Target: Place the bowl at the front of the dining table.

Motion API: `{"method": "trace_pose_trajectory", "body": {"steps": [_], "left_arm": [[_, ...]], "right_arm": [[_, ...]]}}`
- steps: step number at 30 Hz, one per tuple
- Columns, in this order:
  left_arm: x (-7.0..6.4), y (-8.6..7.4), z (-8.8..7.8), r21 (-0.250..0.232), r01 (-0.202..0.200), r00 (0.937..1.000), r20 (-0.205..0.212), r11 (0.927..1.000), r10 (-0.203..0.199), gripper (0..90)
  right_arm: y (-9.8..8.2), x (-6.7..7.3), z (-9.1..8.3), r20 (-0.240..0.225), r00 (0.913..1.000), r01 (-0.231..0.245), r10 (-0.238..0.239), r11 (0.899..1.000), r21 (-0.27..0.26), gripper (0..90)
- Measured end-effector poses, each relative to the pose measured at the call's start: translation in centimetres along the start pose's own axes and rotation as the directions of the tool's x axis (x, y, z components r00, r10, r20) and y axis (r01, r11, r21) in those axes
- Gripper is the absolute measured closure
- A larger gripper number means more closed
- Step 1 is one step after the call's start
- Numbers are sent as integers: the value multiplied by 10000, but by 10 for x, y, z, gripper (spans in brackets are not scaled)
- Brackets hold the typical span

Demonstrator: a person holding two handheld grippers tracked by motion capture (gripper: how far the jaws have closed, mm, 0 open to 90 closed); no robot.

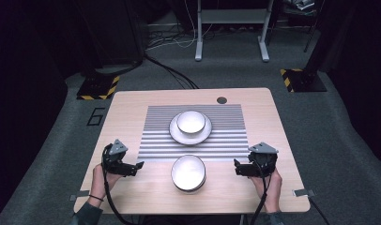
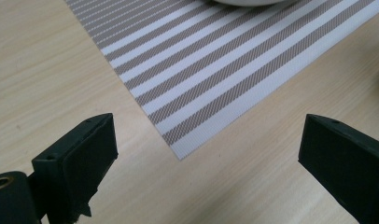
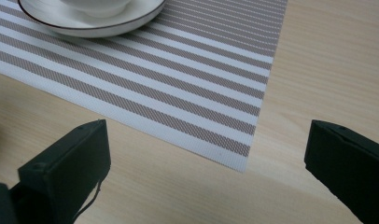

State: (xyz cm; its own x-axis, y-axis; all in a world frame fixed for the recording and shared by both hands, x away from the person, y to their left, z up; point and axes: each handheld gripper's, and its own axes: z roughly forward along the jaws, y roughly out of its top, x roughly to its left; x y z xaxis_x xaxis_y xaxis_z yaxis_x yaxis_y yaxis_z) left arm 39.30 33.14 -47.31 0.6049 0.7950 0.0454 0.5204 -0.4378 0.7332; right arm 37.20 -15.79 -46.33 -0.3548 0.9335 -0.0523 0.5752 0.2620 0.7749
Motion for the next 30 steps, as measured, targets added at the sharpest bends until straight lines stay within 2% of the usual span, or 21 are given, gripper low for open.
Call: {"method": "trace_pose_trajectory", "body": {"steps": [10,16,22,26,30], "left_arm": [[5,-32,-2,262,453,9988,-185,9986,-448,37],[10,-51,-3,461,864,9961,-238,9952,-854,32],[13,-65,-3,571,1084,9937,-363,9925,-1065,26],[15,-74,-1,800,1172,9925,-431,9899,-1140,27],[16,-78,-1,515,1306,9899,-616,9901,-1274,26]], "right_arm": [[-30,-15,-2,302,9978,-588,584,9982,140,0],[-46,-26,-2,535,9951,-856,835,9955,396,0],[-62,-38,-1,811,9897,-1234,1182,9904,626,0],[-69,-45,2,958,9890,-1193,1126,9905,677,0],[-75,-49,10,1103,9896,-1049,922,9878,1149,0]]}}
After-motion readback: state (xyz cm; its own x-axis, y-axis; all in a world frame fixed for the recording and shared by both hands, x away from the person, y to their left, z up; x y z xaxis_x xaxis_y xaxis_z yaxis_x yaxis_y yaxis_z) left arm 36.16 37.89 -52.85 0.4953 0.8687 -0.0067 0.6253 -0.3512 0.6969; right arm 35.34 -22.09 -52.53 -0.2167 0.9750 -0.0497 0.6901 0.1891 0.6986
